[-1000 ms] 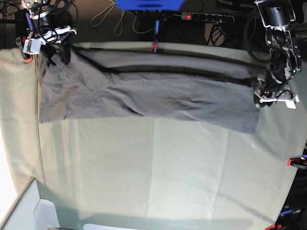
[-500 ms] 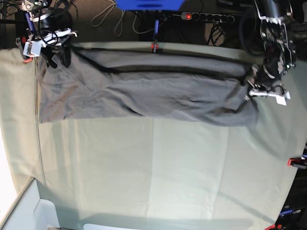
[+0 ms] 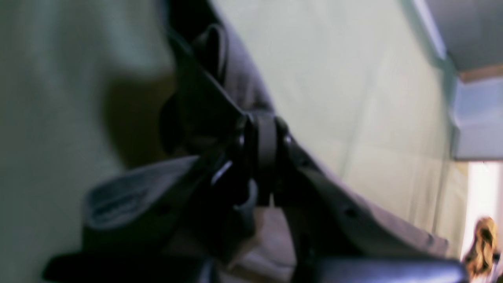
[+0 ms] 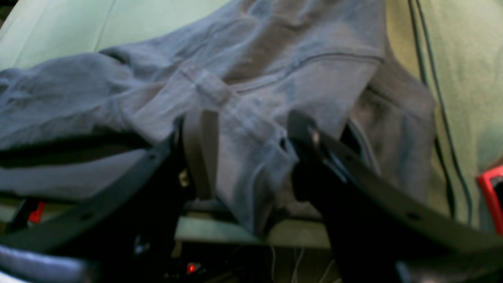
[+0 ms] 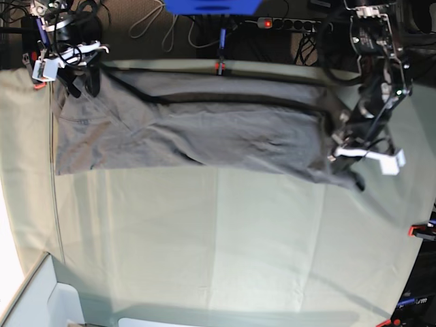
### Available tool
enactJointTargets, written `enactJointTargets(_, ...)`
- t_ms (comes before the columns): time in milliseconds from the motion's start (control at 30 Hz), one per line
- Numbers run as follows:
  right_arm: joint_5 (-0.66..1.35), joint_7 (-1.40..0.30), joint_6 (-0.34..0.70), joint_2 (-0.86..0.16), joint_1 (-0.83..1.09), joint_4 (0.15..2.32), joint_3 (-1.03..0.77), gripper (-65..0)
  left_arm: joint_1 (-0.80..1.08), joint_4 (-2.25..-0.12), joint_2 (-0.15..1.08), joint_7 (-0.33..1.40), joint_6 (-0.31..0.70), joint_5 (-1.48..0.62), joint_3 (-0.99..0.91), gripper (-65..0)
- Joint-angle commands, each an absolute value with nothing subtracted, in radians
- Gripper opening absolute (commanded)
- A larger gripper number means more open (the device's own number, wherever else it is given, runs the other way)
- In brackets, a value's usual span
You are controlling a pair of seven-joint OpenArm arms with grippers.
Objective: Layout the t-shirt on the table in an organized manner, then fold the t-shirt properly
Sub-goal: 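Carry the strip end with the left gripper toward the right gripper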
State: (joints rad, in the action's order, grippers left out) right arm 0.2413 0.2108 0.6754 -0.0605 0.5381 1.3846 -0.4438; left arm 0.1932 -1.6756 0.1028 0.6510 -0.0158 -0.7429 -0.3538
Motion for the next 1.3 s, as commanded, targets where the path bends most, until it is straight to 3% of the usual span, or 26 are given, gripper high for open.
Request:
enactJointTargets(0, 0.255, 0.239, 0.698, -0.067, 0.544, 1.400, -0.447, -35.9, 0.179, -1.705, 0.107, 0.628, -0.005, -0.759, -0.323, -65.0)
enactJointTargets(300, 0.255, 0.239, 0.698, -0.067, 0.544, 1.400, -0.447, -35.9, 0.128, -1.690, 0.104, 0.624, -0.013, -0.733, 0.012, -65.0)
enactJointTargets(733, 0.255, 0.239, 0.698, -0.070, 0.544, 1.400, -0.447, -35.9, 0.128, -1.678, 0.039, 0.532, -0.013, -0.360, 0.372, -65.0)
enactJointTargets(967, 0.255, 0.239, 0.698, -0.071, 0.542, 1.400, -0.449, -35.9, 0.091, -1.547, 0.041, 0.530, -0.013, -0.338, 0.512, -65.0)
enactJointTargets(1267, 0.255, 0.239, 0.698, -0.071, 0.530, 1.400, -0.452, -35.9, 0.085, -1.518, 0.041, 0.530, -0.013, -0.344, 0.532, -65.0)
